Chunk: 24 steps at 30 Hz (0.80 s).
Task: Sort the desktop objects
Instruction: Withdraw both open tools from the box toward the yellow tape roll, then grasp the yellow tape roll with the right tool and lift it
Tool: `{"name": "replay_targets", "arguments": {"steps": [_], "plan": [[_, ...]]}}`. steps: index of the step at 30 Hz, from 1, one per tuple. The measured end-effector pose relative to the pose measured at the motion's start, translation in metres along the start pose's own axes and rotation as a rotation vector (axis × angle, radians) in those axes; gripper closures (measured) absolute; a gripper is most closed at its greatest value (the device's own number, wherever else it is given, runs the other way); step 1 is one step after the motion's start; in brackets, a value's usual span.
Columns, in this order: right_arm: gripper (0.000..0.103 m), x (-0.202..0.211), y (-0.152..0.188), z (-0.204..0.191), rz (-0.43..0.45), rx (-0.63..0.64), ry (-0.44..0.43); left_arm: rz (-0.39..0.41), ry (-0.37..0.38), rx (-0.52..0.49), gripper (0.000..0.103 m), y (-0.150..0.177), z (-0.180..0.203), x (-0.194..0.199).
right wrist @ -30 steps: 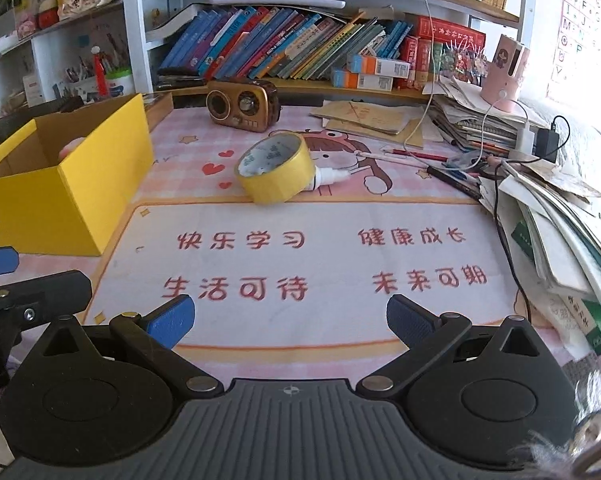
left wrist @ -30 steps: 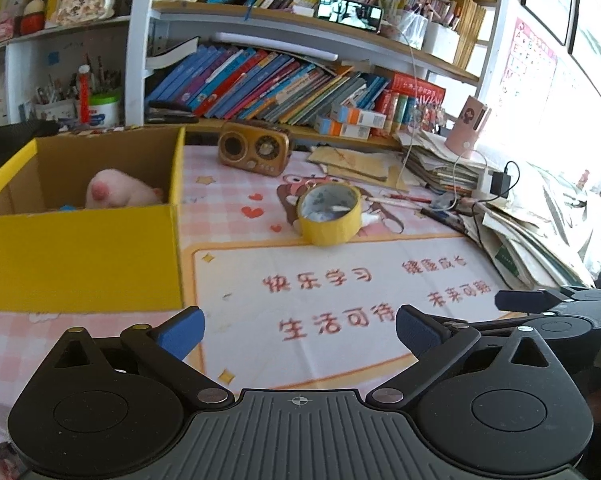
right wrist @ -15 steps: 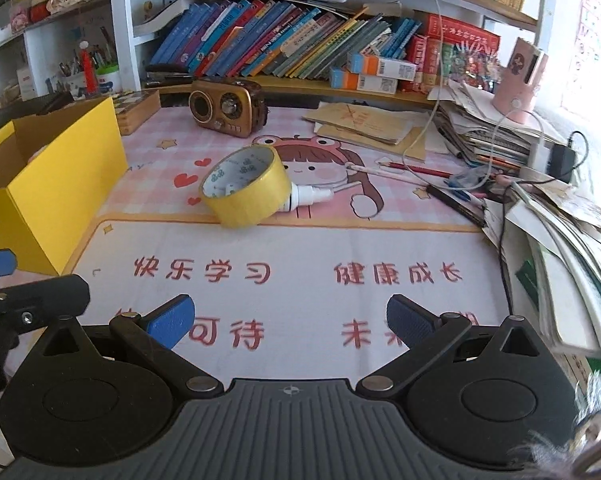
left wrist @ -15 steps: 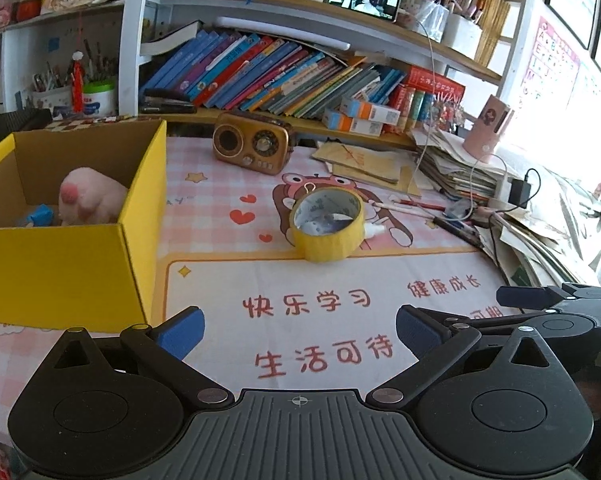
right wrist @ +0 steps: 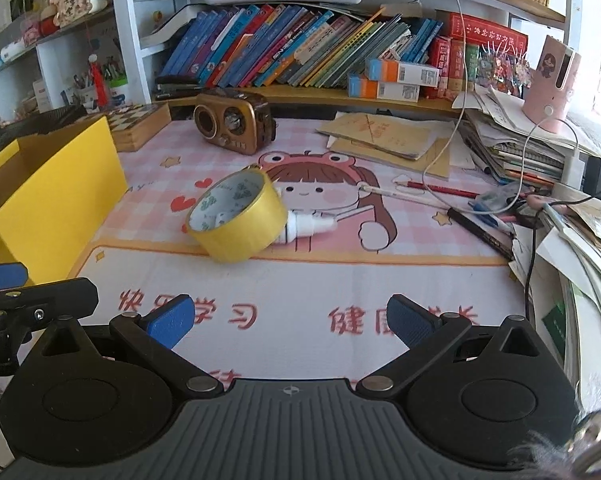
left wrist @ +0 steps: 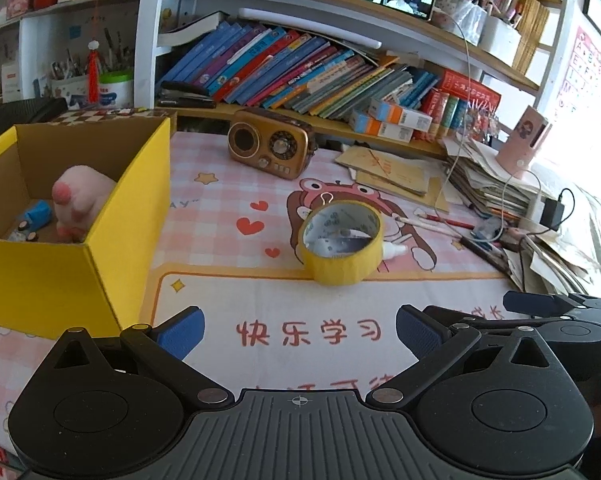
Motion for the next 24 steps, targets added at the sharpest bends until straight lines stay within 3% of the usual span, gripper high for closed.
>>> {"name": "replay_targets", "arguments": {"steps": [15,24], "plan": [[0.0,-0.035,-0.036,0.012,0.02,0.015,-0.144,-0.005,-0.075,0.064,0.0,-0.009,0.003,-0.015],[0.0,-0.078,-0.061,-0.018,-0.036,0.294,-0.204,-0.019,-0.127,0.111,0.0,-0.006,-0.006,-0.016]]}}
Point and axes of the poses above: each gripper's, at about its wrist camera, not at the fingertips, and x roughly against the way its jaws point, z to its right, y to its underside, the point moved 2 cm from there along -x, roughly the way its jaws point, and after that the axes turned 9 degrees about -z, right-handed, at the moved point
